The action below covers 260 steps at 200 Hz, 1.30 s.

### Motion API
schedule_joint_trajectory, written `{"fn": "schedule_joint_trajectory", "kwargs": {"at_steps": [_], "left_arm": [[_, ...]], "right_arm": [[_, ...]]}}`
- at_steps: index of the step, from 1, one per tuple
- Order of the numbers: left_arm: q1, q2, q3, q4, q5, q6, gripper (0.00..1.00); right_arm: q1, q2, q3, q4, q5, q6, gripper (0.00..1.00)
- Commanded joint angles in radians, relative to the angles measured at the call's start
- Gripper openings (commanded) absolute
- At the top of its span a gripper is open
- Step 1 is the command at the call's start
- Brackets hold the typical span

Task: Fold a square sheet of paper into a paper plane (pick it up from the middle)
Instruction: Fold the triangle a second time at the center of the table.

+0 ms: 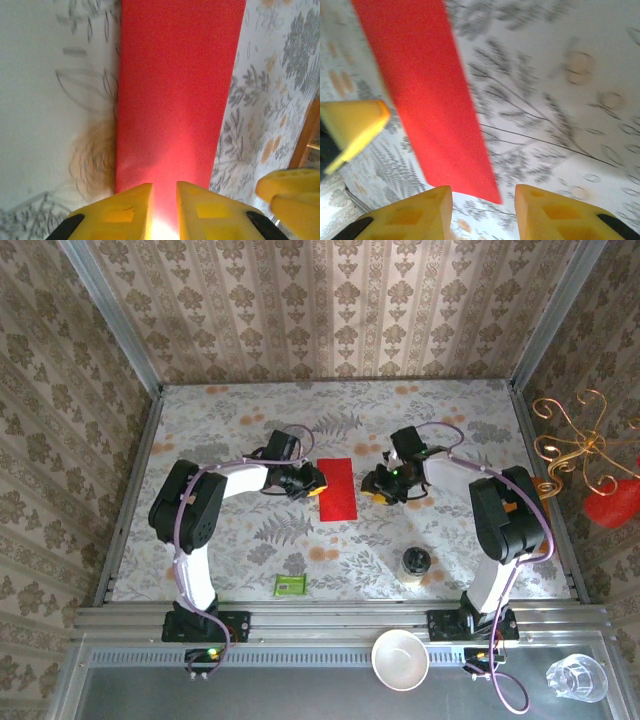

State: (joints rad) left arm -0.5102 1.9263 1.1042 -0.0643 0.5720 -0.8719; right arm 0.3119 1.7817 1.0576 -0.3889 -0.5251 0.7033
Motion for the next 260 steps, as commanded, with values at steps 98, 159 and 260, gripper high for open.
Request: {"fn": "schedule_joint_trajectory", "kwargs": {"at_steps": [98, 159, 260], "left_arm": [[0.012, 0.101, 0.082, -0.102, 0.002, -0.022, 0.20], [0.011, 0.108, 0.086, -0.143, -0.001, -0.022, 0.21], [0.013, 0.125, 0.097, -0.159, 0.003, -0.030, 0.20]], "right_arm": [[0.035, -0.004, -0.114, 0.122, -0.041, 0.054, 0.37], [0.074, -0.001, -0.121, 0.123, -0.083, 0.028, 0.38], [0.104, 0.049, -0.094, 0.131, -0.091, 0.015, 0.29]]}}
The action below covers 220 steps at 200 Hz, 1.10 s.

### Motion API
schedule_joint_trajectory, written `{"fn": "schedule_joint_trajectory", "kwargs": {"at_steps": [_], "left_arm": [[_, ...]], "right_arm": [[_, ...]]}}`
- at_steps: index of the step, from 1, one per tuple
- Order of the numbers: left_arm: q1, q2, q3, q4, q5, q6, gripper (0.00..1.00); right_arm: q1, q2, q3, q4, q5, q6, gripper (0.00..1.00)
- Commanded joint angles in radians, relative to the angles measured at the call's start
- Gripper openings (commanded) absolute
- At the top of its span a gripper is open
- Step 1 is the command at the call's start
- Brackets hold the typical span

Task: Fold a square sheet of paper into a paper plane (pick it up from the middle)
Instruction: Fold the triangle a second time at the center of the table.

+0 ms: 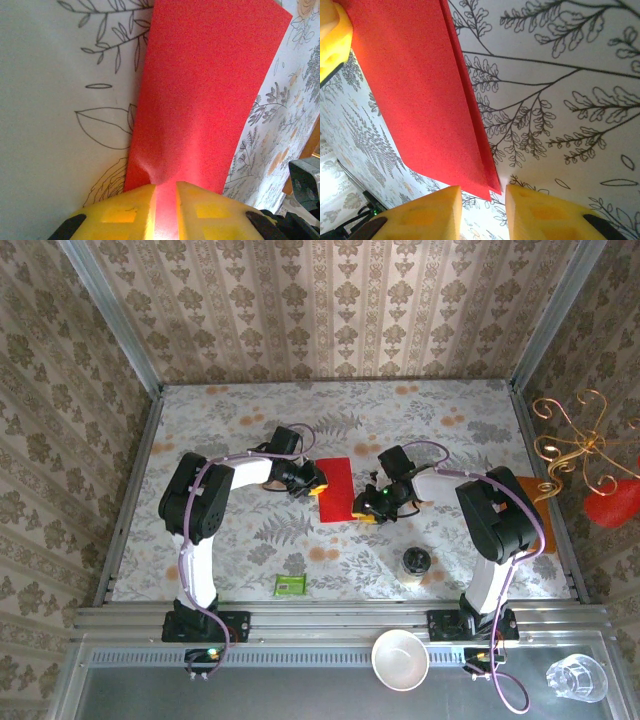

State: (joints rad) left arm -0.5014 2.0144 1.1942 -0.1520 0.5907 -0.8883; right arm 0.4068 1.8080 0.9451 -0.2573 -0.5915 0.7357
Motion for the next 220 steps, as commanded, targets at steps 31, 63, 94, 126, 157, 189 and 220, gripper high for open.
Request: {"fn": "schedule_joint_trajectory", "kwargs": {"at_steps": [31, 63, 94, 126, 157, 189, 220], "left_arm": [[0.006, 0.038, 0.008, -0.068, -0.012, -0.015, 0.20], [0.006, 0.041, 0.009, -0.068, -0.011, -0.018, 0.20], [0.007, 0.042, 0.009, -0.064, -0.008, -0.017, 0.20], [0.007, 0.043, 0.008, -0.063, -0.004, -0.017, 0.20], [0.008, 0.041, 0.008, -0.061, -0.003, -0.017, 0.20], [0.012, 0.016, 0.008, -0.034, 0.030, -0.028, 0.20], [0.022, -0.026, 0.044, -0.039, 0.031, 0.005, 0.20]], "right_arm": [[0.009, 0.024, 0.022, 0.026, -0.044, -0.015, 0.27], [0.009, 0.027, 0.019, 0.074, -0.066, 0.006, 0.26], [0.009, 0.031, 0.021, 0.108, -0.067, 0.023, 0.26], [0.008, 0.040, 0.025, 0.119, -0.060, 0.028, 0.25], [0.009, 0.044, 0.029, 0.108, -0.046, 0.033, 0.23], [0.009, 0.037, 0.024, 0.094, -0.037, 0.031, 0.16], [0.007, 0.023, 0.017, 0.075, -0.024, 0.027, 0.10]]}}
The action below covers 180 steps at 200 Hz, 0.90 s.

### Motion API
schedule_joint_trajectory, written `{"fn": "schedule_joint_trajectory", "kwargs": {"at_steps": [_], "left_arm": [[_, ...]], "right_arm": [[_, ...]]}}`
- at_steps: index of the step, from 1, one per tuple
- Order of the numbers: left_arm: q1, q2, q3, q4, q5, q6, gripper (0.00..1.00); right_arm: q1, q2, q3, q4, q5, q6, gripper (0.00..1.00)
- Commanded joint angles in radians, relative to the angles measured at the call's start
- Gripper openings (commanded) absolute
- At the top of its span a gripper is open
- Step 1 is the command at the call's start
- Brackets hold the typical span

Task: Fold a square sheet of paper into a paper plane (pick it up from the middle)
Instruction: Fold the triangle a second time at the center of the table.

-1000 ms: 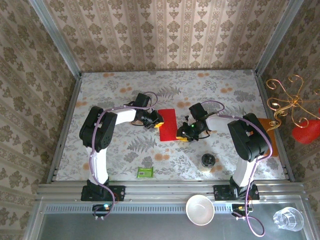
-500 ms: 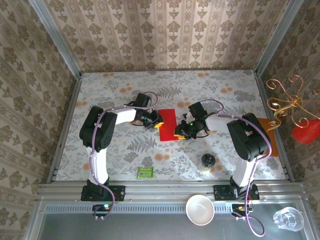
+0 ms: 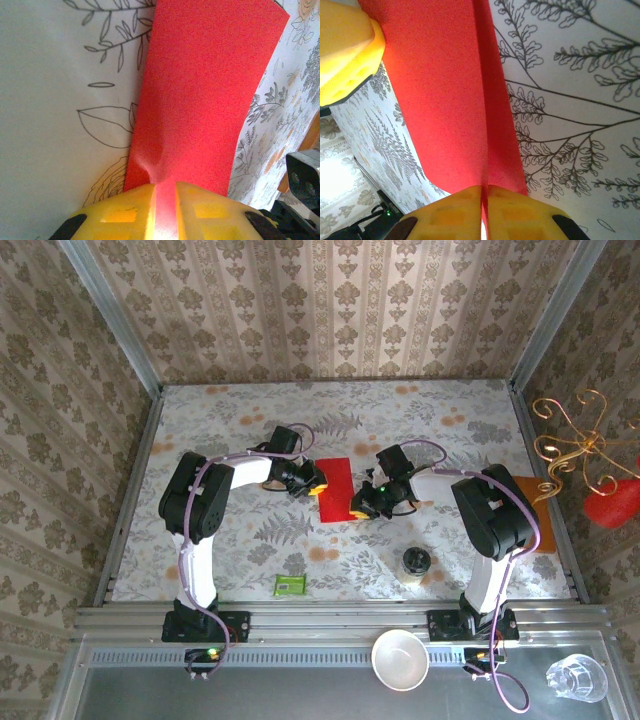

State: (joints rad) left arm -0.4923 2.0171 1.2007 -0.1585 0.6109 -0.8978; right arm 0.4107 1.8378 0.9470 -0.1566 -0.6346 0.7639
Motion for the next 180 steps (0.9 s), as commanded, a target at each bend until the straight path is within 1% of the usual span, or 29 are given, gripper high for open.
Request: {"fn": "schedule_joint_trajectory", "kwargs": {"at_steps": [1, 28, 64, 104, 125, 180], "left_arm": [[0.013, -0.030, 0.038, -0.033, 0.011, 0.016, 0.20], [0.032, -0.025, 0.074, -0.058, 0.005, 0.051, 0.20], [0.031, 0.009, 0.100, -0.071, 0.005, 0.081, 0.18], [0.031, 0.057, 0.138, -0.125, -0.001, 0.114, 0.17], [0.031, 0.079, 0.145, -0.161, -0.015, 0.132, 0.16], [0.031, 0.103, 0.136, -0.175, -0.023, 0.137, 0.15]], "right_arm": [[0.004, -0.007, 0.015, -0.027, 0.020, -0.003, 0.10], [0.004, -0.011, 0.011, -0.035, 0.019, -0.006, 0.08], [0.004, -0.031, -0.002, -0.043, 0.018, -0.010, 0.07], [0.003, -0.037, -0.002, -0.053, 0.014, -0.017, 0.05], [0.002, -0.042, 0.001, -0.043, 0.000, -0.015, 0.05], [0.012, -0.028, 0.049, -0.006, -0.055, -0.011, 0.05]]}}
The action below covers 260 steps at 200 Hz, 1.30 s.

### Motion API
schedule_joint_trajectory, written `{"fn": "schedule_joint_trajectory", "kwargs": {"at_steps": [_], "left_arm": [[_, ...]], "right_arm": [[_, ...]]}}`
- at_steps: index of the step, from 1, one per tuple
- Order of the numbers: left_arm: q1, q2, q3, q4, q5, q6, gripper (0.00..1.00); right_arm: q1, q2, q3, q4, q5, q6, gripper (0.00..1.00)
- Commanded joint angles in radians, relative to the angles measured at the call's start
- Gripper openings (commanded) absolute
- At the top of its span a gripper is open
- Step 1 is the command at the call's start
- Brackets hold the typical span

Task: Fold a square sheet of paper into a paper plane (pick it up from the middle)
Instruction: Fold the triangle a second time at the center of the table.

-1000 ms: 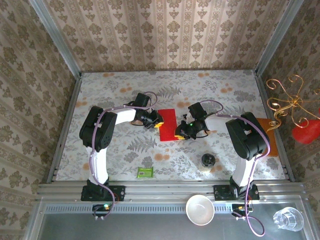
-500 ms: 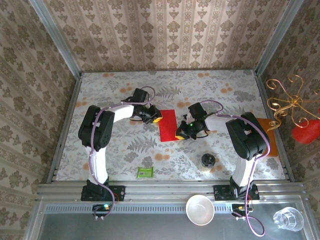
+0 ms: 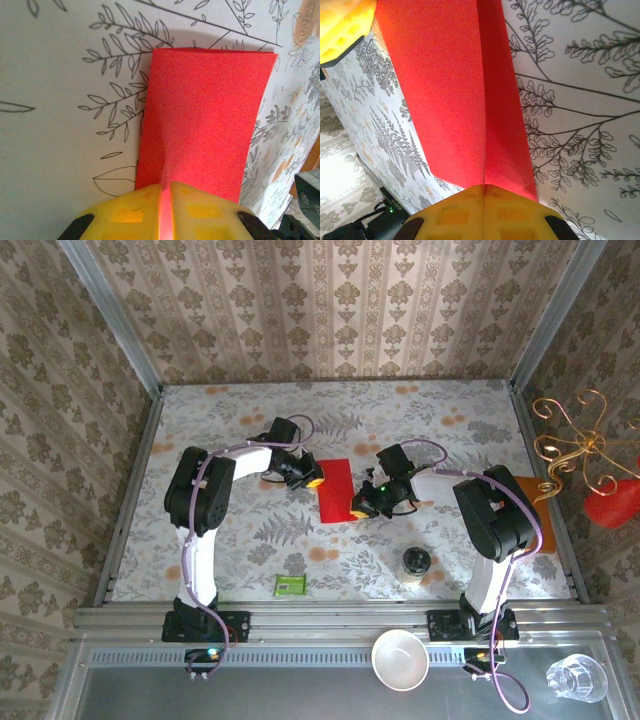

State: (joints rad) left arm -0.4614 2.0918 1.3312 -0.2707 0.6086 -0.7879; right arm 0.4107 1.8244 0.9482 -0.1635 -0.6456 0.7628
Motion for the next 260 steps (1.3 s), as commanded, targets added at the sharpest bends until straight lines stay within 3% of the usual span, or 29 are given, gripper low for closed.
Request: {"fn": "schedule_joint_trajectory", "kwargs": {"at_steps": [1, 96, 260], "left_arm": [[0.000, 0.028, 0.005, -0.063, -0.021, 0.027, 0.15], [0.000, 0.027, -0.003, -0.063, -0.026, 0.026, 0.15], [0.000, 0.031, -0.004, -0.058, -0.023, 0.015, 0.15]], "right_arm": [[0.012, -0.014, 0.050, 0.002, -0.044, -0.009, 0.05], [0.069, 0.090, 0.173, 0.045, -0.014, 0.034, 0.05], [0.076, 0.182, 0.206, 0.142, 0.021, 0.096, 0.05]]}}
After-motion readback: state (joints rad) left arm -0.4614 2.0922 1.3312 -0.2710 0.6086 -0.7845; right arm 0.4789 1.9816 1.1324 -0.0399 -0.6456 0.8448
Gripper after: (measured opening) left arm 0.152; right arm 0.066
